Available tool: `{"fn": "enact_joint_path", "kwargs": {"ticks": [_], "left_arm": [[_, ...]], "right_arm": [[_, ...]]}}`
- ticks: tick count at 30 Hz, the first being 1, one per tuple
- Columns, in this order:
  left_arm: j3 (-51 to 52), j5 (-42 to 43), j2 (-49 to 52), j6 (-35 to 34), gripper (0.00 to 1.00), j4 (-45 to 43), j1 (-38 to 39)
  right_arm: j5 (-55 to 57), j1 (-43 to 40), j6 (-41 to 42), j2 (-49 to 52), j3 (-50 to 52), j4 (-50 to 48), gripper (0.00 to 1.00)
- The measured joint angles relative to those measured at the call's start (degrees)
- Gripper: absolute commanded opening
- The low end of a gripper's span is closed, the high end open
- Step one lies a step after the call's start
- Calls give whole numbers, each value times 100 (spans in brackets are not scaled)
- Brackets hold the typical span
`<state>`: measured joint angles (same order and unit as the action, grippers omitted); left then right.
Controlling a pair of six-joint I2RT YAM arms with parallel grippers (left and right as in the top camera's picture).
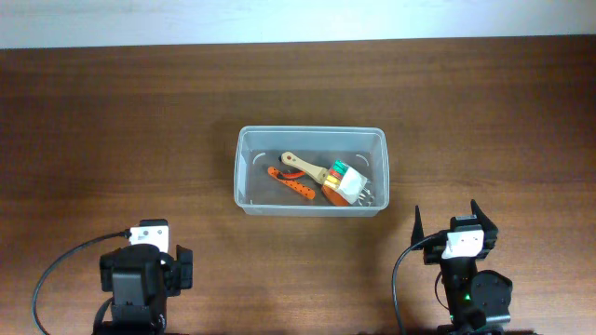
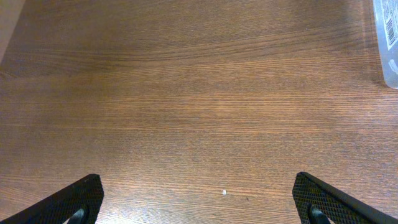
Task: Pack container
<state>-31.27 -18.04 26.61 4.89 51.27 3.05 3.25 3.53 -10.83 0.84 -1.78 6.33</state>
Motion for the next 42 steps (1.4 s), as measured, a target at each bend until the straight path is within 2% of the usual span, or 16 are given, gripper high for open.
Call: {"fn": "enact_joint_path", "kwargs": {"ticks": [27, 30, 33, 37, 40, 42], "left_arm": [[0, 0, -24, 0, 99, -7, 0], [37, 310, -334, 0, 99, -299, 48], [245, 979, -1084, 0, 99, -966, 208], [1187, 1467, -1980, -4, 99, -2763, 365], [2155, 1622, -2155, 0, 99, -4356, 369], [2653, 1657, -2159, -2, 99, -5097, 369]], "right_arm": [[0, 0, 13, 0, 0, 0, 99], [0, 0, 11, 0, 0, 0, 99], [11, 0, 13, 0, 0, 0, 99], [37, 0, 13, 0, 0, -2, 99], [42, 2, 15, -4, 0, -7, 99], [42, 2, 15, -7, 0, -11, 98]]}}
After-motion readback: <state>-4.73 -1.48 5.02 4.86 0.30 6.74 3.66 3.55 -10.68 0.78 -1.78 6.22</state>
